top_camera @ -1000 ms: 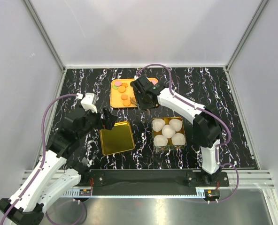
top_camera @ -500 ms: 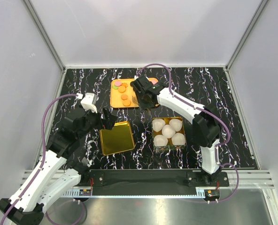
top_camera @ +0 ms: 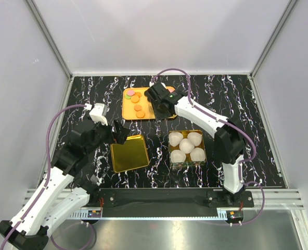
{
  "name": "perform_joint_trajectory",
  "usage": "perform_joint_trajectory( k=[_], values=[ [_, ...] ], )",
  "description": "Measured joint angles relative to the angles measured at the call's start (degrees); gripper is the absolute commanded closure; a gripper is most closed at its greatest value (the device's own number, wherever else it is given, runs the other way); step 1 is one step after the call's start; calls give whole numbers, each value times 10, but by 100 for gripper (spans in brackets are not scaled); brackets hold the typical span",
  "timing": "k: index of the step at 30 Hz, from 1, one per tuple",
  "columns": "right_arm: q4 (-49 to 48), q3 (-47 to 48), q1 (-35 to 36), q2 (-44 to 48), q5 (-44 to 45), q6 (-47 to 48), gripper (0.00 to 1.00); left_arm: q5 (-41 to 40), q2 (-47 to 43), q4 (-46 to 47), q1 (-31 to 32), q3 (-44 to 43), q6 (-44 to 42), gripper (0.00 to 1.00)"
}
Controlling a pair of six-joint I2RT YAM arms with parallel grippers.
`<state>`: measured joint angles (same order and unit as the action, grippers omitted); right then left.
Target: Pack the cookies
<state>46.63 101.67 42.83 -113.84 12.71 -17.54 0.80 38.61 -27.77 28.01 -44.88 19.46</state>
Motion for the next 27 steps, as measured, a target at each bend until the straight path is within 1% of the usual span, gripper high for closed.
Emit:
perform_joint_trajectory(
  k=[7, 13, 18, 27],
  values=[
    [3, 0, 0, 18, 1, 0, 64, 0, 0, 0, 0, 0, 0, 1],
    [14, 0, 0, 66, 1, 0, 65, 0, 0, 0, -2, 0, 0, 1],
    [20, -20, 0, 131, 1, -2, 64, 0, 1, 0, -4, 0, 0, 1],
    [86, -82, 0, 281, -1, -19, 64, 0, 2, 0, -7, 0, 0, 1]
  ],
)
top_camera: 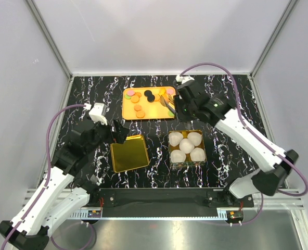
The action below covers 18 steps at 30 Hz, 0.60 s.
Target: Pack the cookies
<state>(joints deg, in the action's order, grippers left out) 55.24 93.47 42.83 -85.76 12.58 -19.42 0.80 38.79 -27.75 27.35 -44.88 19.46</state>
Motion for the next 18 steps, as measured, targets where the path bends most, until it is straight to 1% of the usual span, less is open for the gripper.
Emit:
perform_joint_trajectory(
  k=[9, 18],
  values=[
    [68, -86, 0, 126, -7, -38, 64, 0, 5, 0, -6, 0, 0, 1],
    [97, -172, 2, 186, -51, -65, 66, 0, 7, 0, -11, 0, 0, 1]
  ],
)
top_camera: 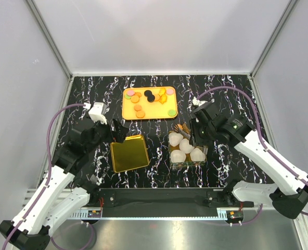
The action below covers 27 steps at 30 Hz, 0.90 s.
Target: Pack the cookies
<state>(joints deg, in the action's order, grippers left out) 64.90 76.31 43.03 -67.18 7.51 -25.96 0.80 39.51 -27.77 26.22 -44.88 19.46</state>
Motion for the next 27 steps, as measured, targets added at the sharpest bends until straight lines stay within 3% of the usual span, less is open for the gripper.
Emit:
perform_joint_trajectory(
  k=[27],
  values=[
    [-65, -110, 1, 0, -42, -20, 61, 0, 7, 0, -4, 0, 0, 1]
  ],
)
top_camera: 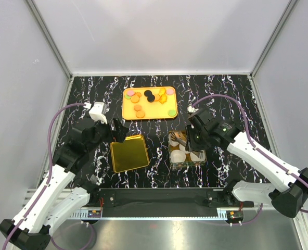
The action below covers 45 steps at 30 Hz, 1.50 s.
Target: Pack the cookies
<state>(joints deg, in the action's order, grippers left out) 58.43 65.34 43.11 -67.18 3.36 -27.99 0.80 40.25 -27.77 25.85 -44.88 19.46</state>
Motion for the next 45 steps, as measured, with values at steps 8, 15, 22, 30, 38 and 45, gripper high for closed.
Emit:
perform_joint_trajectory(
  k=[8, 15, 22, 30, 38, 45],
  values=[
    [-9, -13, 0, -5, 0, -4, 54, 0, 0, 0, 0, 0, 0, 1],
    [-20, -17, 0, -5, 0, -6, 47, 0, 0, 0, 0, 0, 0, 1],
    [-21, -17, 0, -5, 0, -6, 51, 0, 0, 0, 0, 0, 0, 1],
    [19, 23, 0, -2, -2, 2, 52, 0, 0, 0, 0, 0, 0, 1],
    [21, 129, 0, -39, -1, 33, 51, 0, 0, 0, 0, 0, 0, 1],
    [-36, 240, -24, -208, -7, 79, 52, 0, 0, 0, -1, 0, 0, 1]
  ],
)
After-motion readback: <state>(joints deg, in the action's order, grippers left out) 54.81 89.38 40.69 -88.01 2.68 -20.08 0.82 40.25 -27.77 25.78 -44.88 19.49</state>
